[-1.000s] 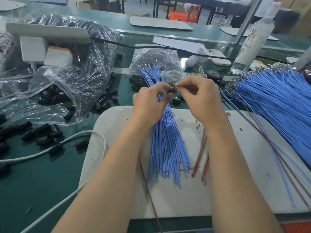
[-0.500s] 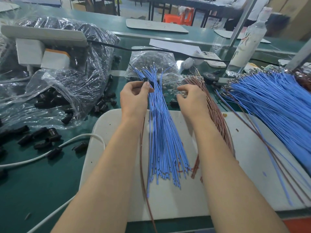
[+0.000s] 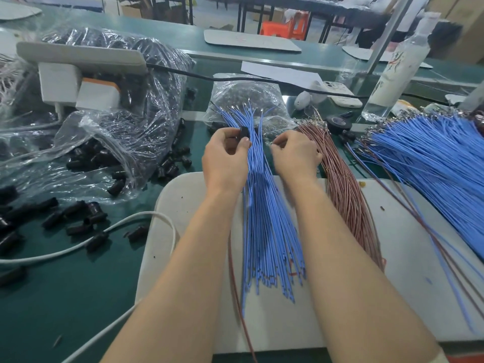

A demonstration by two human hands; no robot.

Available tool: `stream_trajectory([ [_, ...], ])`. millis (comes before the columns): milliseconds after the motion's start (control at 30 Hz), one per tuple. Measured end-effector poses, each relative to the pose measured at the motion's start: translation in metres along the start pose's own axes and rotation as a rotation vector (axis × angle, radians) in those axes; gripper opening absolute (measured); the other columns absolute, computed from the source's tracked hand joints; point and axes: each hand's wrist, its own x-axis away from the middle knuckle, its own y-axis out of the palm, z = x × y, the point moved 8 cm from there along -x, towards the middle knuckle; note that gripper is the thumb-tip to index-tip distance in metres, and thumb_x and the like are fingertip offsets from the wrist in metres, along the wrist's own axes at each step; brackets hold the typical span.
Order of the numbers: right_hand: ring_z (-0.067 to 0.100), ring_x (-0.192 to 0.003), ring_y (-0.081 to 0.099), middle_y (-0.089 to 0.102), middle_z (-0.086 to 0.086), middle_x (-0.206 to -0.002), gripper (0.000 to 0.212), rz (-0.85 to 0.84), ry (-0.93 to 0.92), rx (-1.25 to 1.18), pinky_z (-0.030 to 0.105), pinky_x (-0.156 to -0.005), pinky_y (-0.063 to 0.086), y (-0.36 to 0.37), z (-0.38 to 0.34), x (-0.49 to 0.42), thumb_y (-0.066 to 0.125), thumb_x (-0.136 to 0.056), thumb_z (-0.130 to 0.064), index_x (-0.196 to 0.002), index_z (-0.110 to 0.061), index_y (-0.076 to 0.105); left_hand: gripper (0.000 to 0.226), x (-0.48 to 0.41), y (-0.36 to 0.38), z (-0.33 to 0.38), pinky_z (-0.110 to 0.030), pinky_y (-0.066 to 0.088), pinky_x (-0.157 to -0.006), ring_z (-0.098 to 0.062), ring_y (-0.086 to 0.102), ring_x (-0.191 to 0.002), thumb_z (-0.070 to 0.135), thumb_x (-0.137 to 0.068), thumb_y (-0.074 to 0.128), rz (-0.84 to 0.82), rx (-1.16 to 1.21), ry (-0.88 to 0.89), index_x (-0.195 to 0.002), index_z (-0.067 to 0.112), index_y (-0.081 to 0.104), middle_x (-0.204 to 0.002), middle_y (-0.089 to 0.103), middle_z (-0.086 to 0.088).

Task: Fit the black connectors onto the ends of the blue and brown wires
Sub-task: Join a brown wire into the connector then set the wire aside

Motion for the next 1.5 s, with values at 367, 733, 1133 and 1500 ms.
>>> stream_trajectory([
  [367, -0.001, -0.066, 0.06, 0.065, -0.009, -0.076, 0.018, -0.053, -0.154, -0.671, 0.012, -0.064, 0.049, -0.038, 0.003, 0.029, 0.069, -0.083, -0.008, -0.083, -0.025, 0.062, 0.016, 0.01, 0.017, 0.01, -0.015, 0.045, -0.071, -0.01, 0.061, -0.079, 0.008, -0.091, 0.057, -0.153, -0.23, 0.122, -0.093, 0.024, 0.056, -0.082, 0.063, 0.013],
  [733, 0.0, -0.075, 0.062, 0.067, -0.01, -0.08, 0.014, -0.025, -0.252, -0.682, 0.023, -0.079, 0.053, -0.045, -0.011, 0.038, 0.066, -0.085, -0.007, -0.087, -0.021, 0.067, 0.021, 0.017, 0.02, 0.021, -0.018, 0.048, -0.083, -0.009, 0.063, -0.087, -0.004, -0.088, 0.054, -0.205, -0.167, 0.207, -0.096, 0.015, 0.056, -0.089, 0.067, 0.003],
  [1133, 0.001, -0.078, 0.062, 0.067, -0.008, -0.083, 0.013, 0.053, -0.305, -0.534, 0.013, -0.078, 0.05, -0.049, -0.017, 0.043, 0.063, -0.088, -0.009, -0.097, -0.012, 0.072, 0.021, 0.017, 0.023, 0.021, -0.02, 0.047, -0.084, -0.009, 0.061, -0.091, 0.0, -0.09, 0.052, -0.224, -0.285, 0.249, -0.098, 0.019, 0.059, -0.088, 0.064, 0.012],
  [1500, 0.003, -0.079, 0.063, 0.066, -0.01, -0.082, 0.016, 0.052, -0.259, -0.474, 0.012, -0.08, 0.049, -0.046, -0.008, 0.039, 0.065, -0.087, -0.01, -0.1, -0.012, 0.074, 0.021, 0.019, 0.026, 0.025, -0.04, 0.035, -0.099, -0.021, 0.05, -0.109, 0.017, -0.093, 0.056, -0.209, -0.592, 0.355, -0.111, 0.024, 0.065, -0.101, 0.069, 0.009],
])
